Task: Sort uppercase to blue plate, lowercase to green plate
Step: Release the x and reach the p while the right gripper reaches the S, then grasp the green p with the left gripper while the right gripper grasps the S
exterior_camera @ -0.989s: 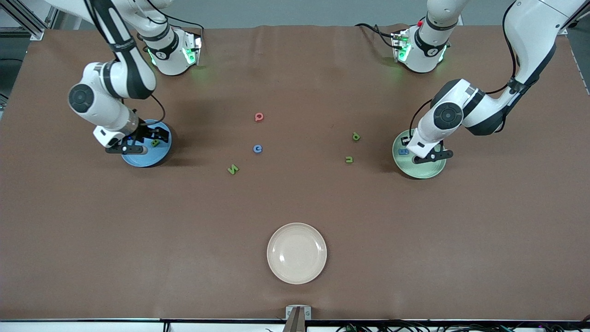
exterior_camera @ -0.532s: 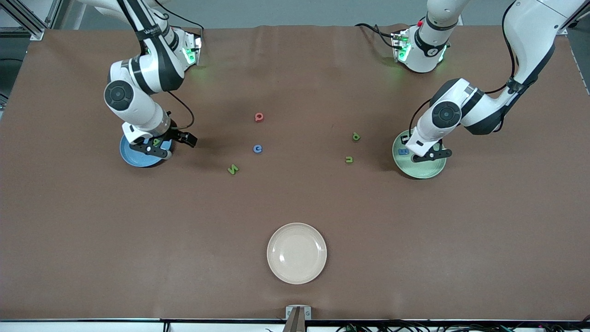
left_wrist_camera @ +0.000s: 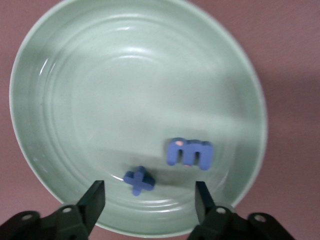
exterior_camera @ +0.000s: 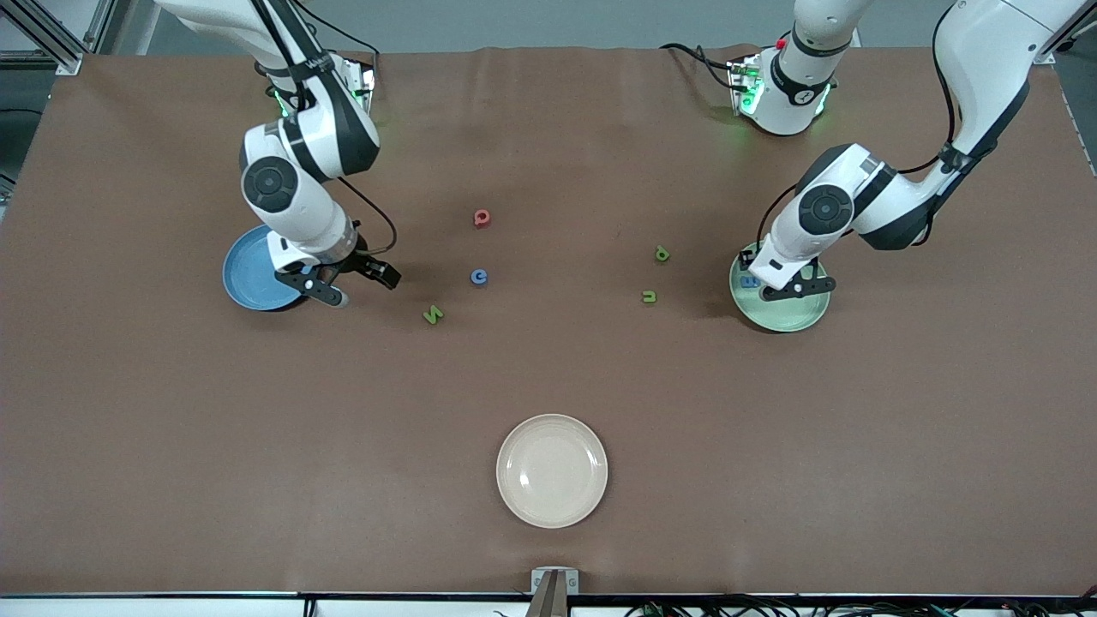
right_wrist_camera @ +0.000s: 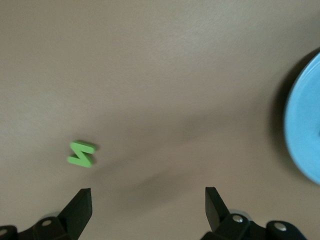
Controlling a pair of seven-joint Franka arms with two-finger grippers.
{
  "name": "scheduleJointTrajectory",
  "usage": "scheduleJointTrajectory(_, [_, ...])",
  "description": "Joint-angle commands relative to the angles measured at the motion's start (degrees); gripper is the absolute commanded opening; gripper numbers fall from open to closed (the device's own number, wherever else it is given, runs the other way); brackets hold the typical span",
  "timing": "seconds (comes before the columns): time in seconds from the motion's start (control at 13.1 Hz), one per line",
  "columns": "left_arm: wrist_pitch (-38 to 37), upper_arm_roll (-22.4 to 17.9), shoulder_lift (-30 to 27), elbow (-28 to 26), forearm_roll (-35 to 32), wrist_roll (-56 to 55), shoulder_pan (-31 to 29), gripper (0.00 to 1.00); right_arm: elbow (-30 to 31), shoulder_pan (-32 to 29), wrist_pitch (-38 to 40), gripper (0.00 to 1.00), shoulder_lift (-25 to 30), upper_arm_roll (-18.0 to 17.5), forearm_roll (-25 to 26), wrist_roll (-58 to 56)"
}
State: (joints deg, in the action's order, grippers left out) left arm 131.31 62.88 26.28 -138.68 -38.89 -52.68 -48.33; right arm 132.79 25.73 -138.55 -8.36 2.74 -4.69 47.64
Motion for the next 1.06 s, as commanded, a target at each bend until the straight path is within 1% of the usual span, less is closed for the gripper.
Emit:
scheduleJointTrajectory(0.0, [-0.79,4.78,-0.09,2.62,1.61,-5.83,-0.36,0.90,-3.76,0.56,-0.05,1.00,-3.76,0.51,-0.23,6.57])
scheduleJointTrajectory(0.15, [-0.79,6.20,0.61,4.46,4.86,-11.63,1.82,0.99,-4.55,-0.67,0.04,0.99,-4.90,1.03,0.04,7.55])
scheduleJointTrajectory(0.23, [-0.79,6.20,0.96,5.43,5.40,-14.88,4.01,0.99,-4.90,-0.33,-0.49,1.00,-5.52,0.95,-0.23,8.86])
scheduleJointTrajectory(0.38, [-0.79,6.11,2.45,6.84,5.40,-22.00,7.62,0.99,-5.17,2.30,-4.95,1.00,-7.27,0.86,0.12,19.63])
scheduleJointTrajectory(0.46, [-0.61,5.94,3.07,7.28,5.49,-25.60,9.20,0.99,-6.47,3.10,-5.32,1.00,-8.76,0.86,0.21,22.73])
scheduleJointTrajectory(0.61, [0.00,5.50,4.39,7.99,5.40,-31.24,12.11,0.99,-8.06,3.45,-6.02,1.00,-11.40,0.86,-0.49,23.72])
scheduleJointTrajectory(0.76, [1.75,3.66,5.35,8.34,5.31,-35.11,16.05,0.99,-9.38,4.59,-7.16,1.00,-13.69,0.68,-0.49,25.31])
scheduleJointTrajectory(0.84, [3.50,1.48,5.36,8.25,5.05,-37.13,18.68,0.99,-9.39,5.90,-8.74,1.00,-14.31,0.68,-0.49,25.40])
scheduleJointTrajectory(0.99, [6.58,-1.96,5.27,7.90,4.70,-39.60,22.30,0.99,-9.56,6.09,-9.89,1.00,-15.98,0.68,-0.49,25.40])
